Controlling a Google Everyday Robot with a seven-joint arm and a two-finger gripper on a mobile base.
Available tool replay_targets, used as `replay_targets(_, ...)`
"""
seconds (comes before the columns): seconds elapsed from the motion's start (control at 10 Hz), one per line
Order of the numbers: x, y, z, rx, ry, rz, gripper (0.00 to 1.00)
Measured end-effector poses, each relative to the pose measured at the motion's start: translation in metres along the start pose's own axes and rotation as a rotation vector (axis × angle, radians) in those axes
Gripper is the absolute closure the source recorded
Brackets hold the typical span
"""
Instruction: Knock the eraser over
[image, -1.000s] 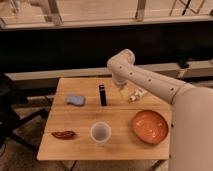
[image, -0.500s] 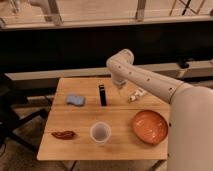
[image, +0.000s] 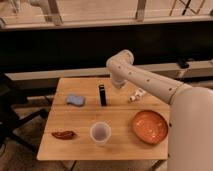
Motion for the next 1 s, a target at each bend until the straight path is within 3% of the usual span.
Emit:
replay_targets(0.3, -0.021, -0.011, 0.000, 0.009, -0.019, -0.047, 0.96)
replay_targets(1.0, -0.040, -0.014, 0.005, 0.016, -0.057, -0.108, 0.96)
